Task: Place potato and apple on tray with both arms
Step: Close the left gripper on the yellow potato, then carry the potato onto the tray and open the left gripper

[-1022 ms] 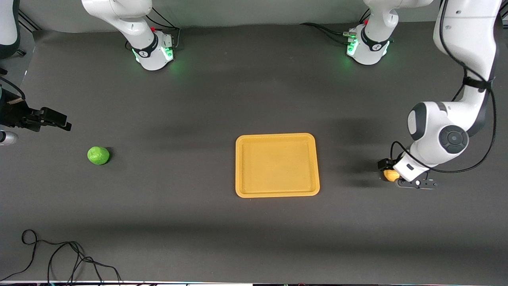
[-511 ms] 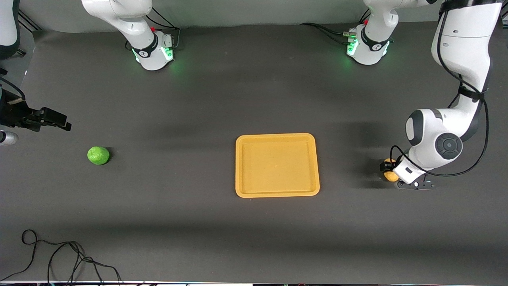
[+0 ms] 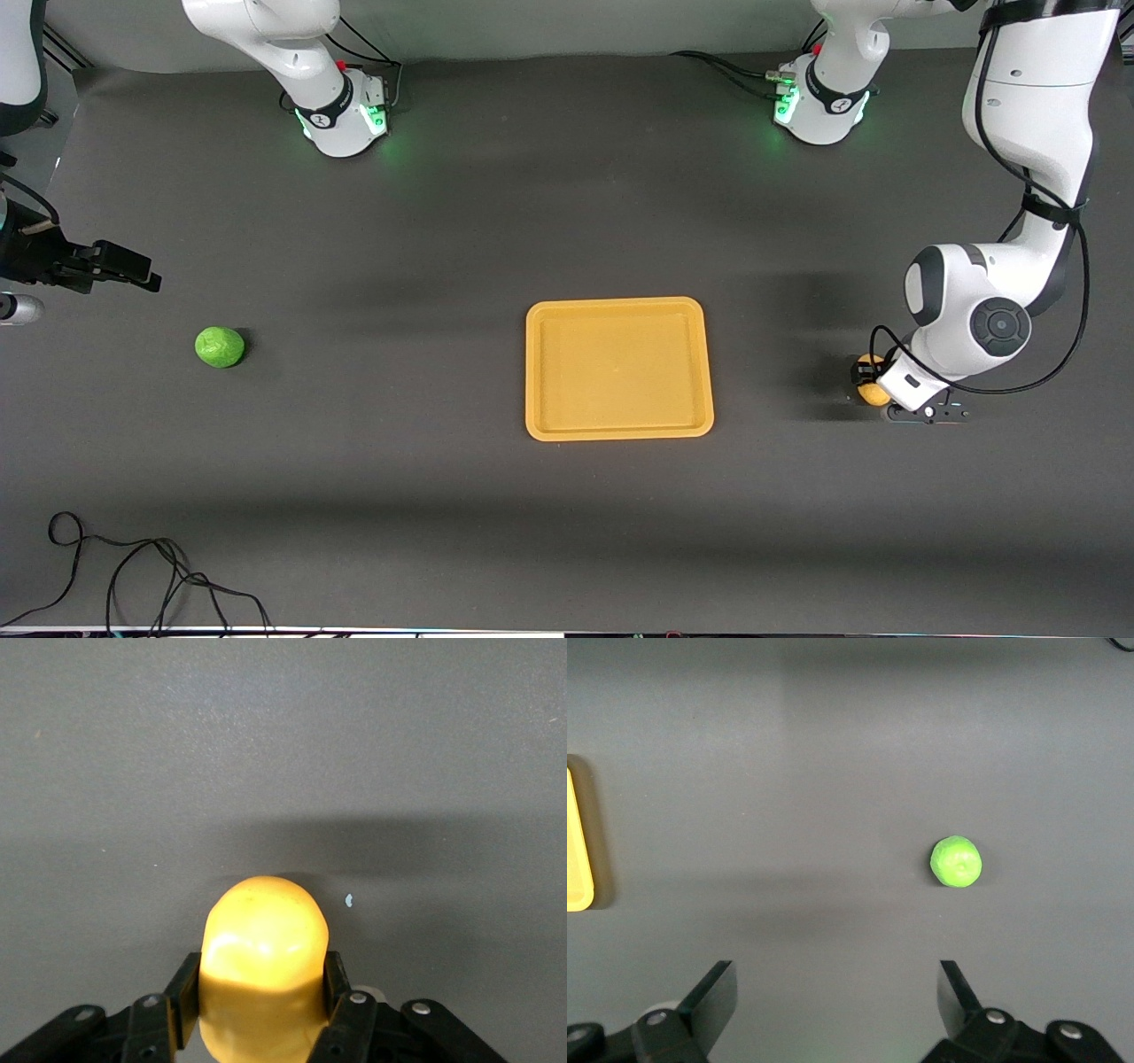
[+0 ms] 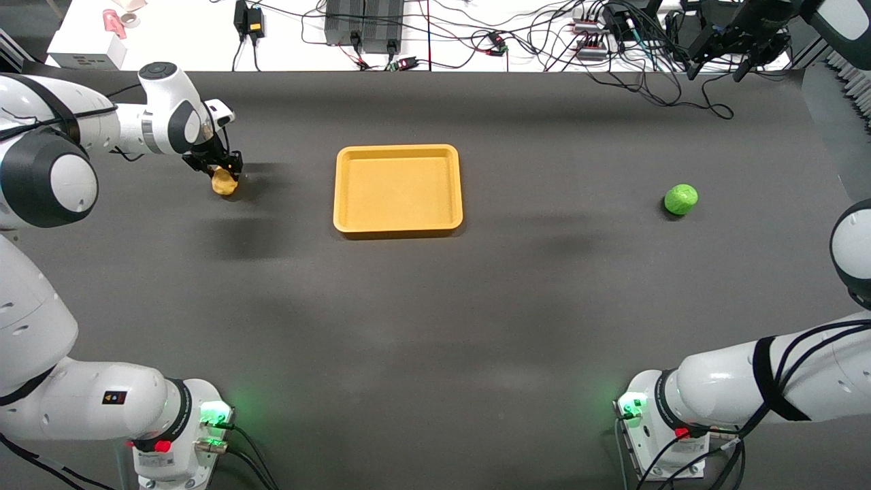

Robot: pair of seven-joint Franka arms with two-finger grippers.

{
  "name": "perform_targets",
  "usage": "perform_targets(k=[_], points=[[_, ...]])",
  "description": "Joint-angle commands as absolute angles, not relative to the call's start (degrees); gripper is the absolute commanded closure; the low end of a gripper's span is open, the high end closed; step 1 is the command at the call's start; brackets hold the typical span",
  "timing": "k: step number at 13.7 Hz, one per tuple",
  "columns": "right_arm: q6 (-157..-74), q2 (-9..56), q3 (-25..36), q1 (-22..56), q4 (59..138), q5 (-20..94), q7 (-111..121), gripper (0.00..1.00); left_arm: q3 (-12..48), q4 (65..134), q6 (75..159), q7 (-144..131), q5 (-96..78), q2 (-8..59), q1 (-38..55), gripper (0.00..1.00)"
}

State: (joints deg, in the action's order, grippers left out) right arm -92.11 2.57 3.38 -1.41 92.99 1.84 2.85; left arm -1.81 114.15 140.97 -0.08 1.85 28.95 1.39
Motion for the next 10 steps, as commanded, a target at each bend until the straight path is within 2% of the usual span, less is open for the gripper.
perform_targets(k=[1,5,8,10], points=[[-92.90,2.46,3.95,-1.40,93.43,0.35,4.12,0.00,-1.84,114.18,138.00,-1.23,2.11,26.20,1.32,0.51],[-99.21,0.89,11.49,-1.14,99.55,-0.17,15.97,0.00,-1.23,108.83,127.47,-4.55,1.85,23.47,2.19,0.51],[-103.18,-3.67,17.47,-0.88,106.76,-0.26,22.67,0.00,3.06,102.50,119.81,-17.79,1.85,23.29,4.74,0.51],[-104.49,-5.18,18.11,-0.79,109.33,-0.26,22.76,0.00,7.18,99.94,118.74,-27.29,1.84,23.99,6.06,0.51]])
